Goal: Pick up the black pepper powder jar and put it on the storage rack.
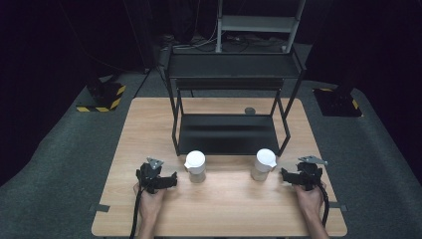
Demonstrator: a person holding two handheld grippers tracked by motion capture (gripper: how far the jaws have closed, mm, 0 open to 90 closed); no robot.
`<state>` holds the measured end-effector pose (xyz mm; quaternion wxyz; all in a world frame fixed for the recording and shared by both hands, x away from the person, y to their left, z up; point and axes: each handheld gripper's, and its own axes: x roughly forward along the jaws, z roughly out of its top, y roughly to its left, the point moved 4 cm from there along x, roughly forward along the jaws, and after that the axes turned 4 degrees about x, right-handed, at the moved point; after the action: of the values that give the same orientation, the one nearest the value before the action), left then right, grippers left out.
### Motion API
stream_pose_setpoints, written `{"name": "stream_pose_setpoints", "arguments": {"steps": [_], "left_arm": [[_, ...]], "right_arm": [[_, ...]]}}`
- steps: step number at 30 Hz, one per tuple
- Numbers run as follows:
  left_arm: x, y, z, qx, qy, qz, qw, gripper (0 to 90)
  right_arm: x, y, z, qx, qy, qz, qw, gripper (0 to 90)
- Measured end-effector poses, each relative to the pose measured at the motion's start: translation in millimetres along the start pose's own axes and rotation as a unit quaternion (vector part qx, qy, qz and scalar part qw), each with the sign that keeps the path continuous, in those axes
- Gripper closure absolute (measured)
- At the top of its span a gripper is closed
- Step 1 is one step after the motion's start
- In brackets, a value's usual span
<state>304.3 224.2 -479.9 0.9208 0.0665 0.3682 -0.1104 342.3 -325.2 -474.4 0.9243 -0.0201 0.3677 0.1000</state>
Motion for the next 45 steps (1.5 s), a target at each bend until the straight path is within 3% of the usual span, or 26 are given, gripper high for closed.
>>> {"name": "stream_pose_setpoints", "arguments": {"steps": [5, 12, 15, 28, 33, 45], "left_arm": [[-0.2, 0.7, 0.1, 0.005, 0.001, -0.002, 1.0000, 1.6], [-7.6, 8.8, 1.3, 0.012, 0.011, -0.047, 0.9988, 0.3], [-15.5, 4.2, -1.3, 0.026, -0.002, -0.067, 0.9974, 0.4], [-23.4, -17.2, 0.6, 0.071, -0.019, -0.112, 0.9910, 1.2], [-18.8, -24.2, 2.9, 0.068, -0.028, -0.128, 0.9891, 1.7], [-12.7, -35.8, 9.9, 0.059, -0.059, -0.137, 0.9870, 4.1]], "right_arm": [[0.0, 0.1, 0.0, 0.000, 0.000, 0.000, 1.0000, 4.4], [0.0, 0.2, 0.1, 0.000, 0.000, -0.001, 1.0000, 4.4], [0.0, 0.5, -0.1, 0.001, 0.000, -0.001, 1.0000, 4.4], [0.0, 0.6, -0.1, 0.001, 0.000, -0.001, 1.0000, 4.4], [0.0, 0.7, -0.2, 0.001, 0.000, -0.001, 1.0000, 4.4], [0.0, 1.0, -0.3, 0.001, -0.001, -0.002, 1.0000, 4.5]]}}
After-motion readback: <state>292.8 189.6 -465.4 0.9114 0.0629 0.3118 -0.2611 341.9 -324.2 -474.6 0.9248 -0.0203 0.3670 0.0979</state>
